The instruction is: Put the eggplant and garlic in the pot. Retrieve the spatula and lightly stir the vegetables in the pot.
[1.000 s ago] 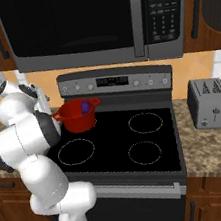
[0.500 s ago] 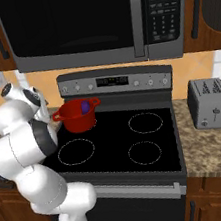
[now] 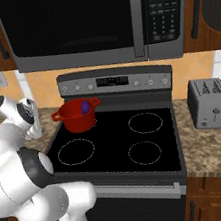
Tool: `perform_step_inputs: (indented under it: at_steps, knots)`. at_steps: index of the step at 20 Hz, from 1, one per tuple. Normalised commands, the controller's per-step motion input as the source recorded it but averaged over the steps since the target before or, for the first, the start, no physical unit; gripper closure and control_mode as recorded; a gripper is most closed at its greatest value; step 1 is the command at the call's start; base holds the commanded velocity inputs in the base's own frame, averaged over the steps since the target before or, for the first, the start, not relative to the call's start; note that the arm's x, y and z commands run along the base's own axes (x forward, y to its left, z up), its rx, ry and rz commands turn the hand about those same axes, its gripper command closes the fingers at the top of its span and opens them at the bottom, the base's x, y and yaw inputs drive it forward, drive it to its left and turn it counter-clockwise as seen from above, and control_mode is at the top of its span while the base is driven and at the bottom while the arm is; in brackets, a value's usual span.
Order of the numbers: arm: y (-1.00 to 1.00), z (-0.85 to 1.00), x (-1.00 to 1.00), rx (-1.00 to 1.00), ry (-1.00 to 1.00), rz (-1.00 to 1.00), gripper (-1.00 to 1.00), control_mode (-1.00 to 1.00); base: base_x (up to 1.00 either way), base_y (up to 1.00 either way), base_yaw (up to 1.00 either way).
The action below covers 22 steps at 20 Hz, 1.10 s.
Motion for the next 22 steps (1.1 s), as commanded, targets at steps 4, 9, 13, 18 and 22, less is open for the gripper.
perform_step_inputs:
  at_steps: [4,9,13,18,22]
  knots:
    - [0.13,-0.26,-0.51,0.12,0.00,0.00,-1.00,-1.00,0.00,0.00,0.00]
    - [0.20,-0.36,-0.35,0.11,0.04,0.00,-1.00,-1.00,0.00,0.00,0.00]
    - [0.73,-0.17,0.00,0.18,0.01,0.14,-1.00,-1.00,0.00,0.00,0.00]
    - [1.00,0.02,0.29,0.04,0.00,0.02,-1.00,-1.00,0.00,0.00,0.00]
    - [0.88,0.27,0.34,0.10,0.00,-0.13,-1.00,-1.00,0.00,0.00,0.00]
